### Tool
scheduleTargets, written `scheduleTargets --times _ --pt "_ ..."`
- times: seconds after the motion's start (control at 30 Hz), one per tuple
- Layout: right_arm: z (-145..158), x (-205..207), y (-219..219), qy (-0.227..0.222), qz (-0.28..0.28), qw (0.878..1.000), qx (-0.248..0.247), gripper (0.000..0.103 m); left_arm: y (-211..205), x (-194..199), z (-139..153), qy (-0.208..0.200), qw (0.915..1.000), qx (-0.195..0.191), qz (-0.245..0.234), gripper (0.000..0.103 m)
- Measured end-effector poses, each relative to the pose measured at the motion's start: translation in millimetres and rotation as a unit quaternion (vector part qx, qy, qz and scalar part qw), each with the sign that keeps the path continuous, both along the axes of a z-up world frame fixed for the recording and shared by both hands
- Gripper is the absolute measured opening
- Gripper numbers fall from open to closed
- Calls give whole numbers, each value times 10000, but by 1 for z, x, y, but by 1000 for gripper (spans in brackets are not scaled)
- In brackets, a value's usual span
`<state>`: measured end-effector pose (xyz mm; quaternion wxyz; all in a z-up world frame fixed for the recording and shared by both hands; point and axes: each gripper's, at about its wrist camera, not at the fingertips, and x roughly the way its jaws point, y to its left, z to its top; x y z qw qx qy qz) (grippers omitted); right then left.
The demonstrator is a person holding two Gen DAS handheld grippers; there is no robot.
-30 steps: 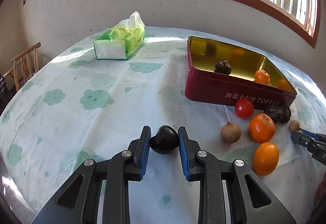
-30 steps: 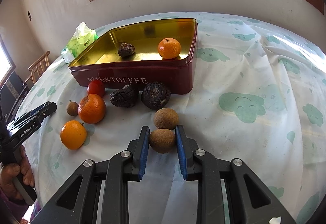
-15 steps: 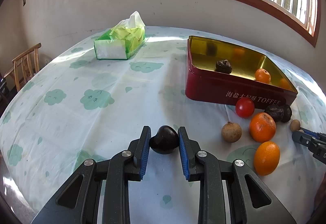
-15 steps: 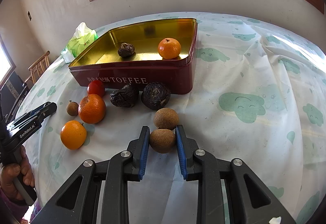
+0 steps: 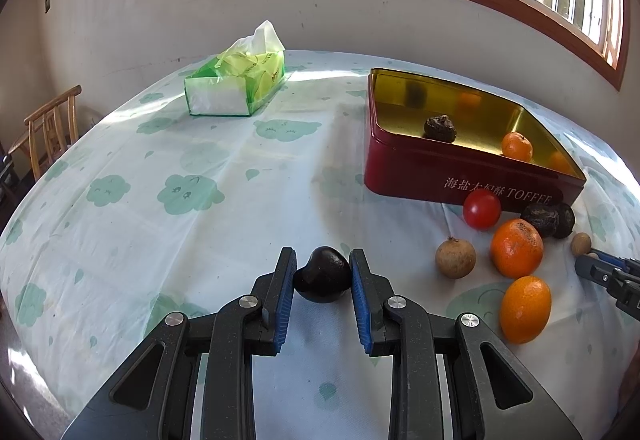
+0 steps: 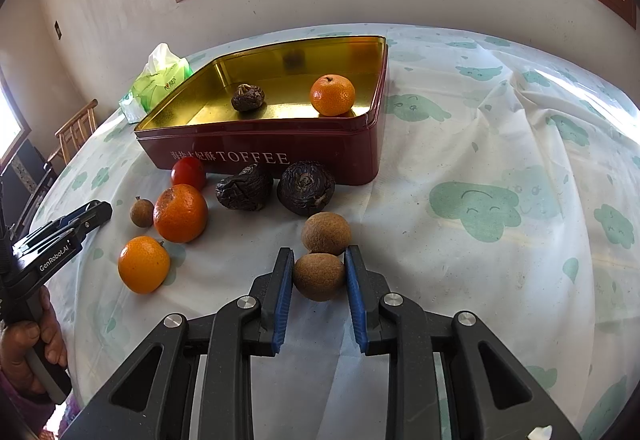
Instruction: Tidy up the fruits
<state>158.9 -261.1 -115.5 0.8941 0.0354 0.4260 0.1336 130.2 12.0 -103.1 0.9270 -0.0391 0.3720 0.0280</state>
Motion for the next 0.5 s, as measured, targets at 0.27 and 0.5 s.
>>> scheduleTargets --times 0.27,0.5 --pt "0 0 4 -24 4 9998 -193 25 0 0 0 -6 10000 0 1 28" --pt "0 -1 6 -34 4 9996 -284 25 -1 0 0 48 10000 7 -16 28"
